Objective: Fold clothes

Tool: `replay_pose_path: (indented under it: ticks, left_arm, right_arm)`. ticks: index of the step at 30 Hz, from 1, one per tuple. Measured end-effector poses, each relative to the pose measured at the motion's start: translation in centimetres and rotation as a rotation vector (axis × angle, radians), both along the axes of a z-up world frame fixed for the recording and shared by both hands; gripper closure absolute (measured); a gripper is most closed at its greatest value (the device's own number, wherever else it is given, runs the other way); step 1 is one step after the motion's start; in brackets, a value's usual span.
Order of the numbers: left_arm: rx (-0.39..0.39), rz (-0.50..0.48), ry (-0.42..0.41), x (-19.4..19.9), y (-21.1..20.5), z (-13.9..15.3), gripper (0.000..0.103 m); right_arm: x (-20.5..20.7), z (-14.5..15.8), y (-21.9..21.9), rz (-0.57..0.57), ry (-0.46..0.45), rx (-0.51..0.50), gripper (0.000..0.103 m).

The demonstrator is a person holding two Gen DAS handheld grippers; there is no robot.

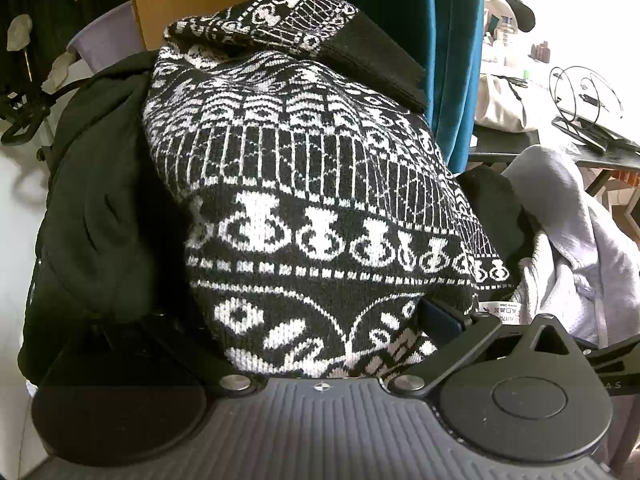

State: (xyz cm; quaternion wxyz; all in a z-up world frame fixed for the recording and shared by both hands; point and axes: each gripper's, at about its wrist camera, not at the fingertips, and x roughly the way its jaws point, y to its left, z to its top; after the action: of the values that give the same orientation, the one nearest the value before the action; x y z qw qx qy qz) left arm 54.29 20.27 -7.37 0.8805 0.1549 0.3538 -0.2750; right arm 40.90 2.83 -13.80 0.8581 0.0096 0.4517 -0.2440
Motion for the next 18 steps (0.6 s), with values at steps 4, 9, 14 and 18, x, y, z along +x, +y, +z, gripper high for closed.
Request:
replay_pose_path:
  ticks: [4, 9, 14, 18]
  left_arm:
    - [0.003, 0.005, -0.009, -0.22, -0.08, 0.0, 0.0]
    - [0.011, 0.013, -0.013, -0.28, -0.23, 0.0, 0.0]
    - [0.016, 0.017, -0.01, -0.24, -0.25, -0.05, 0.0]
    - [0.014, 0.016, -0.012, -0.25, -0.2, -0.05, 0.0]
  right_arm:
    - [-0.02, 0.0, 0.05, -0.001, -0.001, -0.003, 0.001]
    - [-0.07, 0.01, 0.07, -0.002, -0.003, -0.005, 0.001]
    - [-0.11, 0.01, 0.06, -0.002, -0.004, -0.006, 0.001]
    - [-0.12, 0.01, 0.11, -0.002, -0.005, -0.008, 0.001]
